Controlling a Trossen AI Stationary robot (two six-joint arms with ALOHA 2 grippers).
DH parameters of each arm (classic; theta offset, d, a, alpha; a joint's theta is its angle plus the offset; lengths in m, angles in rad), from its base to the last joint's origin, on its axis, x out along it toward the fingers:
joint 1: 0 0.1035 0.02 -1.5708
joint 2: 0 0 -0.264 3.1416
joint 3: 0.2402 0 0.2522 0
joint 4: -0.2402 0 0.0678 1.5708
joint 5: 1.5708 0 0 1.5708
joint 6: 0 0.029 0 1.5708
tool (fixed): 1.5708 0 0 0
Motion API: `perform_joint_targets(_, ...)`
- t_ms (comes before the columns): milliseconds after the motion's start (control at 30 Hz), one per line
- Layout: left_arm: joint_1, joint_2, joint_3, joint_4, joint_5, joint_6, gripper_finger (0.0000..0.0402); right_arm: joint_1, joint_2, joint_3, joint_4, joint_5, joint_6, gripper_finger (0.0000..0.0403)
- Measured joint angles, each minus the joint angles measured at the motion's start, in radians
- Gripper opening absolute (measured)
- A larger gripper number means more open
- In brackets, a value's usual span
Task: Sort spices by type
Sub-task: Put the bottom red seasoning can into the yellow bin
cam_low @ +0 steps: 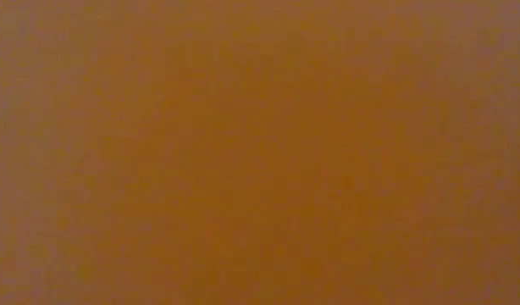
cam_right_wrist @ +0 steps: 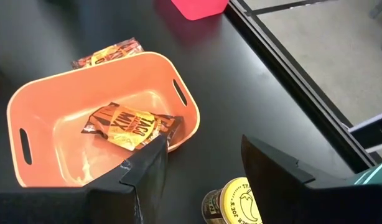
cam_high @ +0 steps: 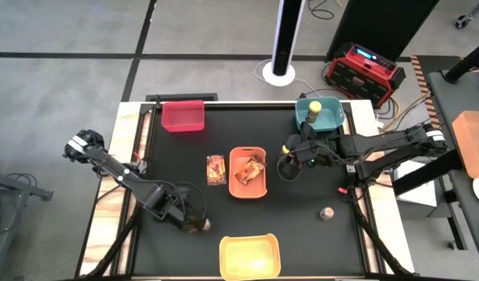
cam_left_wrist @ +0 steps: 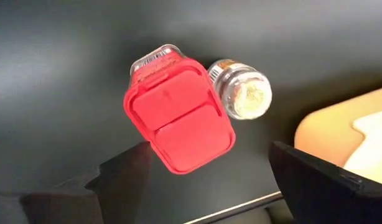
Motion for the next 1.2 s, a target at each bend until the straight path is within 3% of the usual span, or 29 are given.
perform_joint_targets(467, -0.01, 0.004, 0.001, -0.039, -0.09, -0.092, 0.0309, 0.0, 0.0, -0.003, -0.015, -0.001, -0.005, 0.0194)
perform_joint_targets(1200, -0.014, 0.022, 0.009, -0.066, -0.064, -0.106, 0.0309, 0.0, 0.0, -0.021, -0.027, -0.001, -0.017, 0.0194)
